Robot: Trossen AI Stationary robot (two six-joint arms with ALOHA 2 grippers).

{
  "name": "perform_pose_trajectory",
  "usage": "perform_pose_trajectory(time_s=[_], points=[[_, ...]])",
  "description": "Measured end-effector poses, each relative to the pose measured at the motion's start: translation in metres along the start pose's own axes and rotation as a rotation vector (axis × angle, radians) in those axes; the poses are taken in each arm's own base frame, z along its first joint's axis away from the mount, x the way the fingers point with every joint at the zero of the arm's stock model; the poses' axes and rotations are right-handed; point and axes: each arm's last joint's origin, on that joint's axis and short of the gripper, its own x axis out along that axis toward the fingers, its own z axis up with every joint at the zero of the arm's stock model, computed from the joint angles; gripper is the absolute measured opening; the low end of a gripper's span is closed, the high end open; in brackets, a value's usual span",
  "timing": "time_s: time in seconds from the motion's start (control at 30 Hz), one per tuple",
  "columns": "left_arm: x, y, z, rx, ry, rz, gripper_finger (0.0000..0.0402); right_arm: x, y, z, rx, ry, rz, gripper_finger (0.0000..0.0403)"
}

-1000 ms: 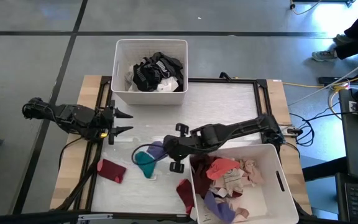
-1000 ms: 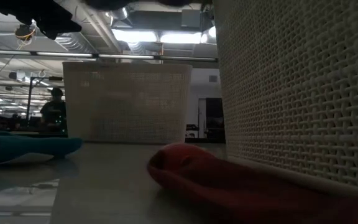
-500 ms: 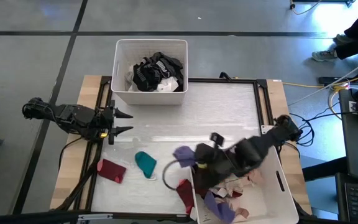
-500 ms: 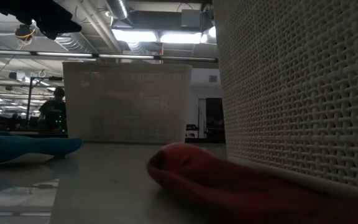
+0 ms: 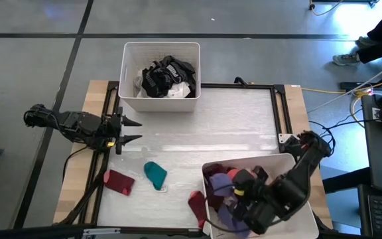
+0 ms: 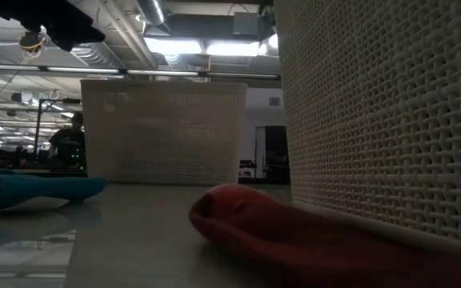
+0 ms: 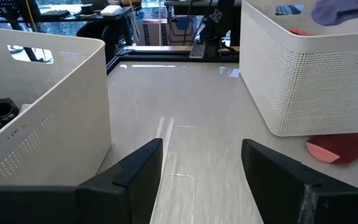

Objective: Sort clothes

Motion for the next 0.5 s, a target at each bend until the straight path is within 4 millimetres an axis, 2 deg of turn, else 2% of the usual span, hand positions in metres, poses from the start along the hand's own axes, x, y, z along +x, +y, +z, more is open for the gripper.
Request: perform_pose_trajectory(time_s=[0.17,0.3,0.5], points=[[0.0,0.0,0.0,0.0,0.001,0.001,0.021,-0.002,0.001,-0.006,0.093,0.064,0.008,0.0019],[0.0,0.0,0.0,0.0,0.0,0.001,0.021,0.004,0.0,-0.011,0.091,0.074,-0.017,0.0025],[0.0,0.0,0.0,0.002,0.004,0.001,0.021,0.02,-0.002,-0.019,0.086,0.109,-0.085,0.0096]])
